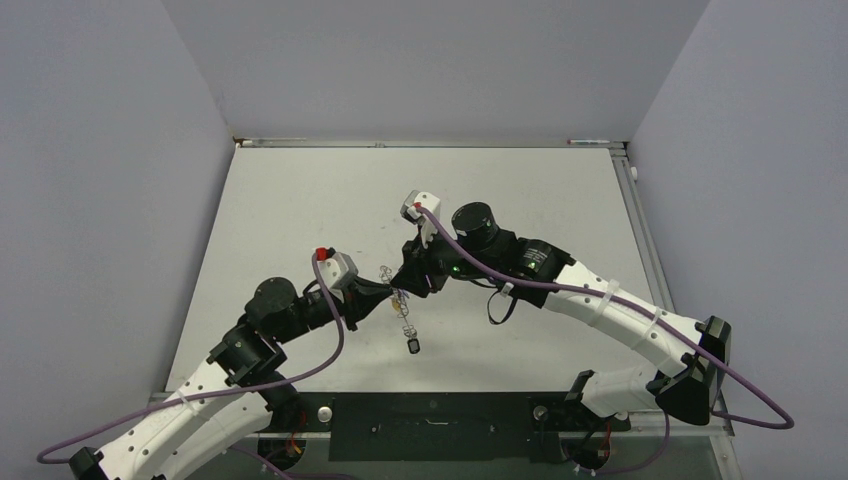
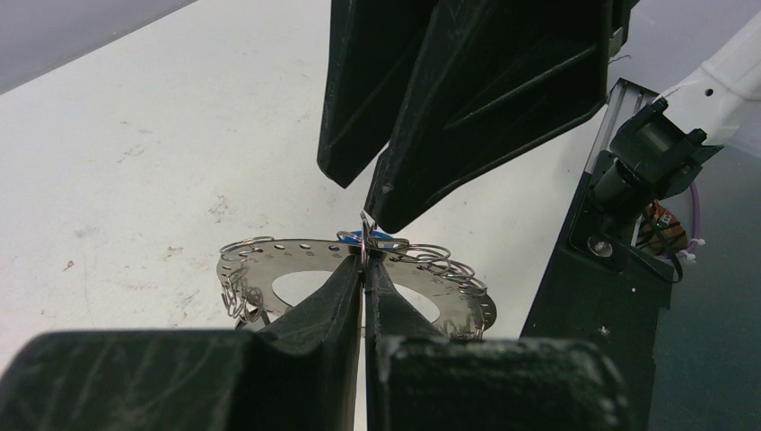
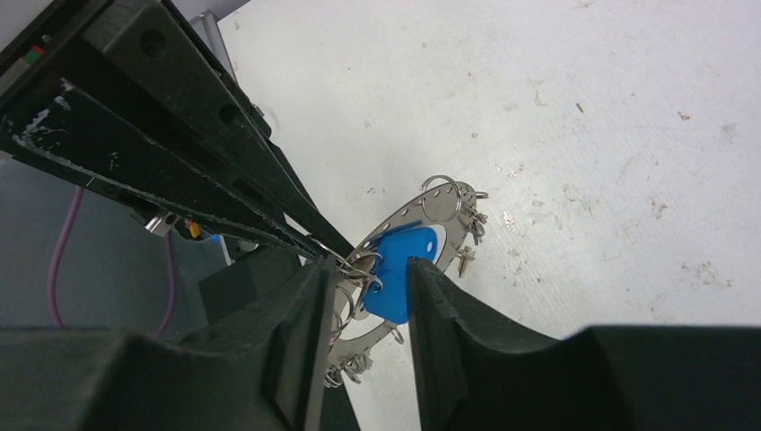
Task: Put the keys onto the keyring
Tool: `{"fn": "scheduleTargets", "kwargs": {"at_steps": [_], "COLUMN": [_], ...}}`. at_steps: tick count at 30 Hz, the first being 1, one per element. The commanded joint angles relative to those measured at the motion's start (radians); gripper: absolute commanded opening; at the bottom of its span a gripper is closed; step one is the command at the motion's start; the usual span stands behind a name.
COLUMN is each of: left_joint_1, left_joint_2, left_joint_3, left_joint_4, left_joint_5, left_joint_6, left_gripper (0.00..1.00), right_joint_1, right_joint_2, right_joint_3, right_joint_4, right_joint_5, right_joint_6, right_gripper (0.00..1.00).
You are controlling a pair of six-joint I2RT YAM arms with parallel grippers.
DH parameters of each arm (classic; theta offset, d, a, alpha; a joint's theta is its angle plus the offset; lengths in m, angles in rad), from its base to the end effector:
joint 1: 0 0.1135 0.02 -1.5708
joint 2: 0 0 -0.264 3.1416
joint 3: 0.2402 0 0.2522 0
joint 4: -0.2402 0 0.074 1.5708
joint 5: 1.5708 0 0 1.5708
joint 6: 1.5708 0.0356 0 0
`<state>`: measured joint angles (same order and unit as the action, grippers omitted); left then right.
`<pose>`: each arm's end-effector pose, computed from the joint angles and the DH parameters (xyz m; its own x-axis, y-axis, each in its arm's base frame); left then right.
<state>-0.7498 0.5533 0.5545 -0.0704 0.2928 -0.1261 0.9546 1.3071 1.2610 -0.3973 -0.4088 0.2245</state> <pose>0.1014 -0.1085 0.3050 -0.1588 -0.0167 -0.9872 0.8500 0.5064 -0.1453 0.1589 0.2489 0.3713 -0.4546 -0.2885 -0.8427 -0.8772 0.3093 0.3674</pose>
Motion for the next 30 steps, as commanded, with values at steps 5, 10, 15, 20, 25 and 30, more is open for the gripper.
{"fn": "scheduleTargets", "kwargs": {"at_steps": [5,10,15,20,25,30], "left_joint_1": [0.001,0.002,0.004,0.003,0.004,0.004], "left_joint_2": [-0.027,-0.054,-0.095,-0.134,-0.150,-0.150], "left_joint_3": [0.047,0.034,0.010,-0.020,-0.038,-0.038], "left_joint_4": [0.092,0.115,0.167,0.222,0.263,0.265], "left_joint_5": [0.019,0.049,0.119,0.183,0.235,0.238], "left_joint_6": [0.006,0.008,0.003,-0.005,-0.021,-0.022], "left_gripper": [0.00,0.00,0.00,0.00,0.00,0.00], "right_joint_1": [-0.014,-0.014,-0.014,-0.015,-0.013,-0.006], "right_joint_2": [-0.054,-0.148,-0.265,-0.299,-0.255,-0.220], "right_joint_3": [-0.010,-0.096,-0.257,-0.314,-0.281,-0.249], "right_joint_4": [0.076,0.174,0.376,0.498,0.519,0.508], "right_joint_5": [0.010,-0.029,-0.136,-0.243,-0.328,-0.359], "right_joint_6": [-0.039,-0.103,-0.184,-0.192,-0.174,-0.168], "right_gripper": [0.45,0.46,0.45,0.40,0.38,0.34]}}
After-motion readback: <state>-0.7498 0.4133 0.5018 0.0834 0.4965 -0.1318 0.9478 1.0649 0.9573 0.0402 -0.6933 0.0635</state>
